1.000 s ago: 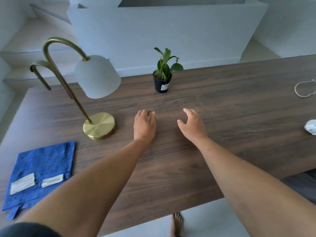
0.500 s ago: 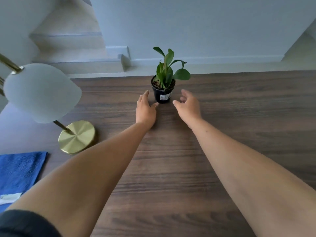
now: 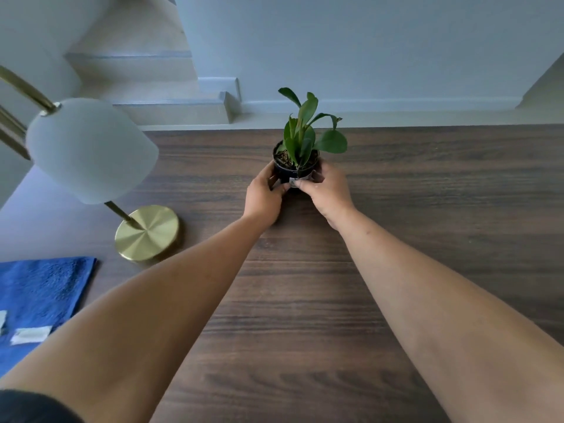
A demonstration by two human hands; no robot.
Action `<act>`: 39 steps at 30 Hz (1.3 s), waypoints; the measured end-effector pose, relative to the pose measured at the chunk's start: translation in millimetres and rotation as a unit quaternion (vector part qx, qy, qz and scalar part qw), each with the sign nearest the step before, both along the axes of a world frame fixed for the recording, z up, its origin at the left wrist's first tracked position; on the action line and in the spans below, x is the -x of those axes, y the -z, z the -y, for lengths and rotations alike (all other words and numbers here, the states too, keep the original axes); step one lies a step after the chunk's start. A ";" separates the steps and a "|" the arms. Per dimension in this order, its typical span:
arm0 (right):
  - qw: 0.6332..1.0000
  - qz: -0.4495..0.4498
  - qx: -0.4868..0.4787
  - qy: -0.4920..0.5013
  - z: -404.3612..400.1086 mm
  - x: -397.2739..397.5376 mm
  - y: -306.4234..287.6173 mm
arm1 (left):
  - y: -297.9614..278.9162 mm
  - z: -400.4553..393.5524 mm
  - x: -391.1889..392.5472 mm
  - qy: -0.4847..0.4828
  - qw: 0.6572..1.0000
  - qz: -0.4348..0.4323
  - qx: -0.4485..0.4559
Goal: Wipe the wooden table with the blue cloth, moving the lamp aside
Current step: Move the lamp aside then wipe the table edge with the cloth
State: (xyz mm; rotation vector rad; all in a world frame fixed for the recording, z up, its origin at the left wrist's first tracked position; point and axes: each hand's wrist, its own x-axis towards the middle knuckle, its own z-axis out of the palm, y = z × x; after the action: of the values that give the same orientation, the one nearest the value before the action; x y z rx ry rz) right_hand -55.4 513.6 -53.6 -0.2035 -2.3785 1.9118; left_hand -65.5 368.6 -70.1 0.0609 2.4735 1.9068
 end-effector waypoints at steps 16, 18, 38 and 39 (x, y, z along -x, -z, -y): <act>0.999 -0.001 -0.005 0.033 94.8 -120.4 -5.7 | -6.5 101.5 -93.8 0.066 0.995 0.017 0.077; 0.999 0.004 0.001 0.034 97.5 -121.2 -4.6 | -5.0 104.3 -92.3 0.073 0.994 0.026 0.080; 0.994 0.073 -0.057 0.067 155.0 -195.3 -12.3 | -27.1 182.2 -168.3 0.042 0.983 0.032 0.174; 0.994 0.071 -0.064 0.059 168.0 -200.9 -12.6 | -28.0 198.0 -176.8 0.031 0.982 0.026 0.184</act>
State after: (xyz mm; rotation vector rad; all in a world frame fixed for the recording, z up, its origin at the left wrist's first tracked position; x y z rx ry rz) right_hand 145.5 345.6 -41.1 -0.4738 -2.5037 1.7409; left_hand 111.3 170.6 -42.1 0.0795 2.7043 1.3813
